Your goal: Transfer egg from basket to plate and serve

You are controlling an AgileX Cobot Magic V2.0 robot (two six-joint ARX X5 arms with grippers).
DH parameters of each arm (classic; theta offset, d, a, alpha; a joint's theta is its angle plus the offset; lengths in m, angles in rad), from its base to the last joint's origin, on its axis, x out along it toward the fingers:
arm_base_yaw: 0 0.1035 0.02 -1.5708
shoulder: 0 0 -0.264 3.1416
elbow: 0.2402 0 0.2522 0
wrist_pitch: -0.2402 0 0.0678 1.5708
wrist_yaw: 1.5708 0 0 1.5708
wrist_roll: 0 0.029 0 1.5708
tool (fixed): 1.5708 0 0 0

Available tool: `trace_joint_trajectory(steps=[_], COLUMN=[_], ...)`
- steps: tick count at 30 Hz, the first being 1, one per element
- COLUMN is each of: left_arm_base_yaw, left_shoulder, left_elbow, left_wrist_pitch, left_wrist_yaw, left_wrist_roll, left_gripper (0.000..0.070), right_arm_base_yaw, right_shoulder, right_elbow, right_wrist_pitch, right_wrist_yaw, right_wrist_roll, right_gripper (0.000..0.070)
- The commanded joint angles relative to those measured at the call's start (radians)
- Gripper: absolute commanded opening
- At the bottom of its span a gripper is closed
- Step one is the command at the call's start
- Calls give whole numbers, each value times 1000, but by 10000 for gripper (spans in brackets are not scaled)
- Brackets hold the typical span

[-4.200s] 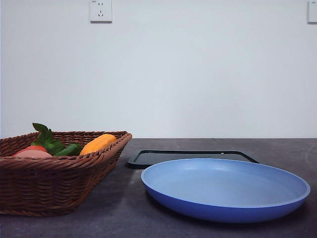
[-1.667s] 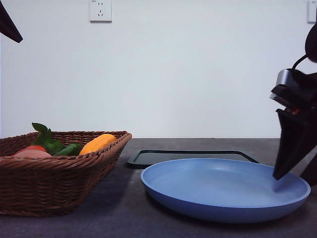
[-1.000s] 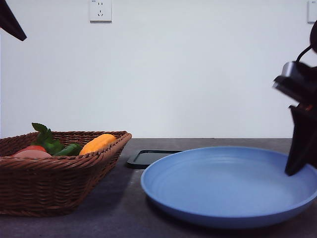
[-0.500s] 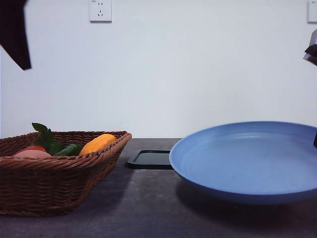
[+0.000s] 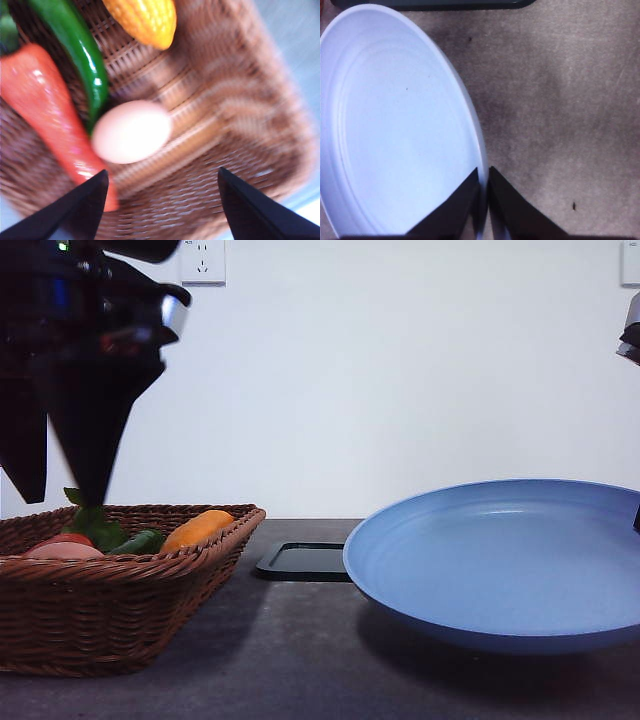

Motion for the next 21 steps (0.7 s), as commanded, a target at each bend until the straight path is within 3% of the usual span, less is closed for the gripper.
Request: trace_joint_trajectory(steps=[1, 5, 9, 21], left_arm_base_yaw=[-21, -32, -30, 0], left_shoulder=[17, 17, 22, 99], left_elbow=[16, 16, 16, 16], left_wrist_pitch=[-2, 29, 72, 82], left_wrist_yaw=[-41, -47, -47, -16], left_wrist_roll=[155, 257, 310, 346], left_gripper=[426, 426, 426, 425], right_arm_base_yaw=[0, 0, 0, 0], right_shoulder=[4, 4, 4, 4], right_elbow=[11, 11, 11, 11], right_wrist_pitch=[10, 10, 10, 10], right_wrist_yaw=[-7, -7, -7, -8], right_wrist_roll=[-15, -18, -22, -36], right_gripper=[0, 0, 0, 0])
